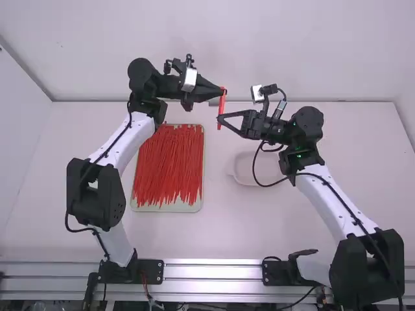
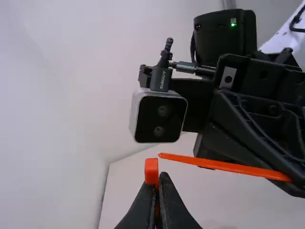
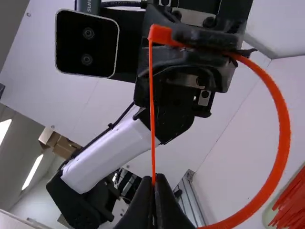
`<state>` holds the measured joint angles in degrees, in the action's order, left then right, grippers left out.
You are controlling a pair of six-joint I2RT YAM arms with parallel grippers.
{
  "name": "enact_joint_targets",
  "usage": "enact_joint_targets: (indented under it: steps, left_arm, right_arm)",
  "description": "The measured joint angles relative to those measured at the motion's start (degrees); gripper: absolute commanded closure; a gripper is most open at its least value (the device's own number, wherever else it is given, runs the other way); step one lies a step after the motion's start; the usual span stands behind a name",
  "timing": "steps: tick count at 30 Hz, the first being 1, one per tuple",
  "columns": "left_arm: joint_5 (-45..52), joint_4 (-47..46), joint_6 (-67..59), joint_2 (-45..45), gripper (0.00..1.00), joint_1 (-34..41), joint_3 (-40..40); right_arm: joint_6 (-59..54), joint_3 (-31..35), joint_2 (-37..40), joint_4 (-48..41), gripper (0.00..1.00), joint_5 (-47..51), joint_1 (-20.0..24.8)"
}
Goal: Fasten the cable tie
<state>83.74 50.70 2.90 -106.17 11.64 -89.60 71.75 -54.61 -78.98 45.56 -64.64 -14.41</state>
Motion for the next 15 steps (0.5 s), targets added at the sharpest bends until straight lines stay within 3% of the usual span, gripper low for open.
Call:
enact_joint_targets:
  steps: [15]
  left_arm:
    - [-0.37, 0.35, -0.61, 0.0, 0.98, 0.0, -0.02]
  right_arm:
    - [0.07, 0.0, 0.02, -0.15, 1.0, 0.09, -0.9]
